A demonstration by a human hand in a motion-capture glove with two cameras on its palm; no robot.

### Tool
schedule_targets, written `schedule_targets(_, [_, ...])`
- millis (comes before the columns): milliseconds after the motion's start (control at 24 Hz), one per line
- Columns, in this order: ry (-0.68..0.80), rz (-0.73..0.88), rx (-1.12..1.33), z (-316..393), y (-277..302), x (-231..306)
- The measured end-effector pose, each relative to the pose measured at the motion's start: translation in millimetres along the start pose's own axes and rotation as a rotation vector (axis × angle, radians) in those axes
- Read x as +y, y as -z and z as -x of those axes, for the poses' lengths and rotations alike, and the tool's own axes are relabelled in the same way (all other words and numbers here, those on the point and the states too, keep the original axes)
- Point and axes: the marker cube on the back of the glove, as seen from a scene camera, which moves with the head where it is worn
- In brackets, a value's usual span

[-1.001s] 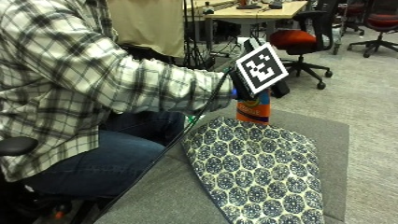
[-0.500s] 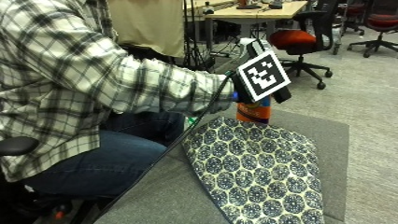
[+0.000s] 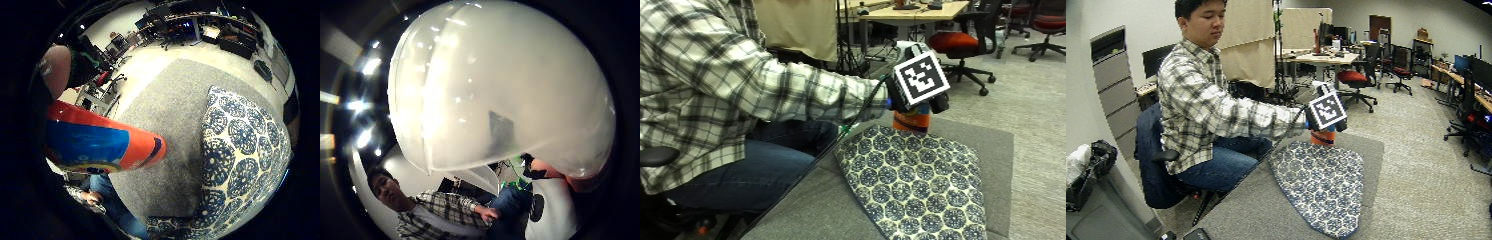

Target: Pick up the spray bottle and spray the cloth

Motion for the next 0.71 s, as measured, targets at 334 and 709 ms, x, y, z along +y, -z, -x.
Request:
schedule_targets(334, [-0.07, 0.081, 0.096, -5.8, 6.7, 6.6])
schedule_targets(709, [-0.108, 0.201, 0.283, -10.1, 32.6, 28.6])
